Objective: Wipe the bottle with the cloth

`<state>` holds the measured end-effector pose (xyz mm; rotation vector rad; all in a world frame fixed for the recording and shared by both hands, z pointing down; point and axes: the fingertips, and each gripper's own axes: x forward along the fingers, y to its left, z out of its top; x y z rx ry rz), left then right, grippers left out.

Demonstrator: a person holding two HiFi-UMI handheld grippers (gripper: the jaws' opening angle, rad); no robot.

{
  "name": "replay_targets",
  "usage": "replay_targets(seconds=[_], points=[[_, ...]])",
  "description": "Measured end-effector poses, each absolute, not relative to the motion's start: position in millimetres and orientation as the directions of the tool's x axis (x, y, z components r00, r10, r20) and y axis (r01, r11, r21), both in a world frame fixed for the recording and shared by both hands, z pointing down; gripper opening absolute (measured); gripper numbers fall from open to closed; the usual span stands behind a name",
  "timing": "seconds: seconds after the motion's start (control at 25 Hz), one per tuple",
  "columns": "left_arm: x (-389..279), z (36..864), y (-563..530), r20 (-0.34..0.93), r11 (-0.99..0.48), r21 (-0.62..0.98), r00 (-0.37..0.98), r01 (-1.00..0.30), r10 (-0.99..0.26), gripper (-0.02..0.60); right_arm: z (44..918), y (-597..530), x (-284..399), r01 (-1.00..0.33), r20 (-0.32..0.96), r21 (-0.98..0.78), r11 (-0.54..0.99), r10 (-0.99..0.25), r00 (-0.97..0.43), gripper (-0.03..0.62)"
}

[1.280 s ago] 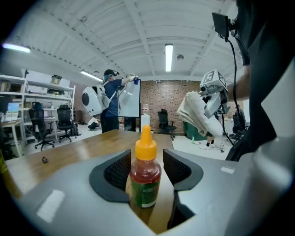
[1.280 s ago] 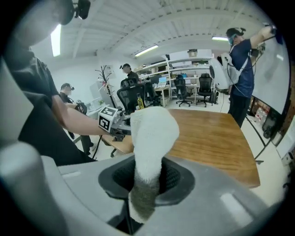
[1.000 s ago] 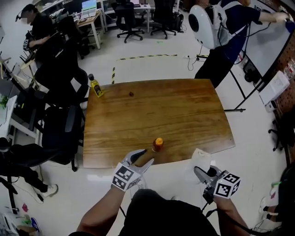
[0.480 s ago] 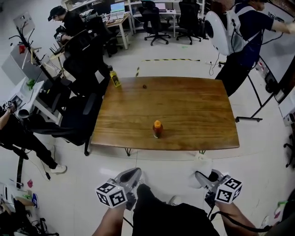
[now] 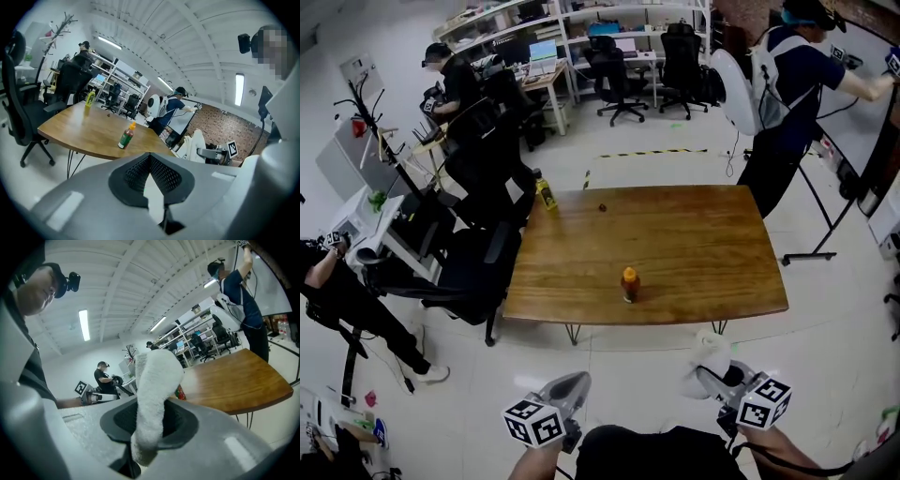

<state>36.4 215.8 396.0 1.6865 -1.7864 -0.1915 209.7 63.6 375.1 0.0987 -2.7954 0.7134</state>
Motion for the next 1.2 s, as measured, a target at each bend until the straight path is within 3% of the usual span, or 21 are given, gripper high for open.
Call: replay_targets(seconds=[0.4, 1.2], points=[[9.1, 380.4, 223.0, 0.333, 0.021, 0.51, 0.175, -0.86, -0.926, 0.015, 385.1, 110.2, 198.3, -0.273, 0.276, -0.502, 0.821, -0.147, -0.95, 0.072], [5.7, 383.9, 241.0, 0.307, 0.015, 0.533, 0.178, -0.846, -0.935, 0.015, 387.3, 146.2, 195.8, -0.293, 0.351, -0.419, 0.859, -0.145, -0.925, 0.071]])
